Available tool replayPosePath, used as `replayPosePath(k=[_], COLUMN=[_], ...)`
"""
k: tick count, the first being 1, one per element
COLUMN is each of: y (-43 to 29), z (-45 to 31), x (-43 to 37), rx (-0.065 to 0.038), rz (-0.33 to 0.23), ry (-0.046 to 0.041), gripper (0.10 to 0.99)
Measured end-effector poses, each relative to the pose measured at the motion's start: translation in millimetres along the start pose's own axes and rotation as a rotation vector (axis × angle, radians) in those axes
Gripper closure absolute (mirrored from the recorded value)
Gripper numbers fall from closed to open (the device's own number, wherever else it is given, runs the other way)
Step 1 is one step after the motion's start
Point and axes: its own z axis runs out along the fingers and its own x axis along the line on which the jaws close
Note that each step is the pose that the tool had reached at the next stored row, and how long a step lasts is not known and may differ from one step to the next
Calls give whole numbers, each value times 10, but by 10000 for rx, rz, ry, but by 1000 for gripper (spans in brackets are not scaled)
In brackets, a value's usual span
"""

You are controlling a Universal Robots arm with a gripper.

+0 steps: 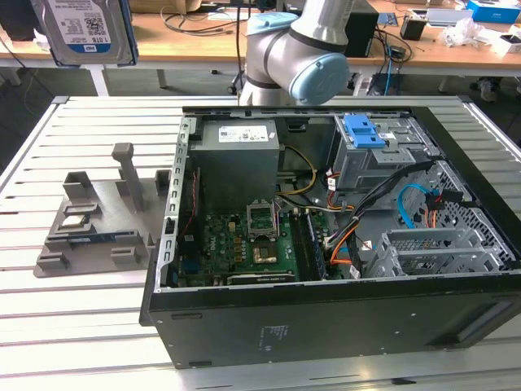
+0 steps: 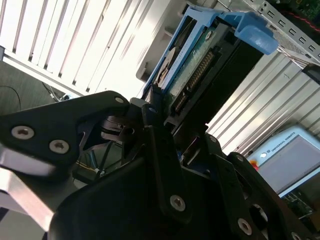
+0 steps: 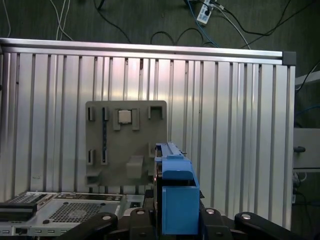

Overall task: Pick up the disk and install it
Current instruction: 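Pick up the disk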

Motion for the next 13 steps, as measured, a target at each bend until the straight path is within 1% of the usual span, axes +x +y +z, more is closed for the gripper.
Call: replayPosePath(k=[1, 2, 10, 13], y=[-62, -95, -293, -422], z=[-2, -3, -8, -12], x=[2, 2, 7, 11], rx=[0, 0, 0, 0], rz=[1, 0, 0, -1], ry=[0, 0, -1, -1], gripper=[722, 722, 722, 722])
